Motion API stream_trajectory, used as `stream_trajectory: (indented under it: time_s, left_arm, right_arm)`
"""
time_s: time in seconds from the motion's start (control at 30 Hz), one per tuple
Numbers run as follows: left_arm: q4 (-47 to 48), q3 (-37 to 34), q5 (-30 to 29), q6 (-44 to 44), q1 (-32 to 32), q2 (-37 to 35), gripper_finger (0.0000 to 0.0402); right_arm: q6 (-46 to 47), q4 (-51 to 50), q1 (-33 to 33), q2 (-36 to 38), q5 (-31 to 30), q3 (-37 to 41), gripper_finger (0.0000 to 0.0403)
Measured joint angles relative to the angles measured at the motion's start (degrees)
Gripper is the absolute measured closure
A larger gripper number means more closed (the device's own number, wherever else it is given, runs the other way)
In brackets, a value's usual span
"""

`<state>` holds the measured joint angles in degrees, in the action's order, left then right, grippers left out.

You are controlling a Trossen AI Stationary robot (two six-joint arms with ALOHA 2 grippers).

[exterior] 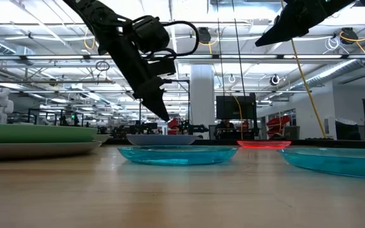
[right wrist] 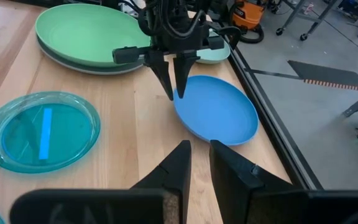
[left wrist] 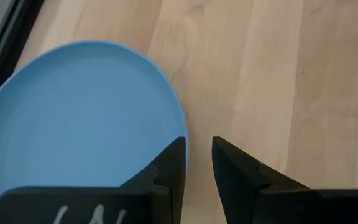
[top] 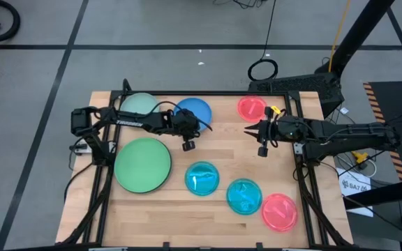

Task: Stack plastic plates
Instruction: Stack the blue plate on top of the green plate

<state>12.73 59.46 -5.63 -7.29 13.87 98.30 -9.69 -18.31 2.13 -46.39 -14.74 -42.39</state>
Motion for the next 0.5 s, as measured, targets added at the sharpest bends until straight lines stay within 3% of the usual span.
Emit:
stream_trajectory:
  time_s: [0.3, 0.5]
  left_arm:
    - [0.86, 0.00, 0.02, 3.09, 0.31, 0.00, 0.0315]
    - [0.19, 0.00, 0.02, 0.65, 0.33, 0.00, 0.0316]
  right_arm:
    - [0.00, 0.00, 0.00, 0.00, -0.04, 0.00, 0.0348]
    - [0.00, 0.00, 0.02, 0.00, -0.07, -0.02, 0.0348]
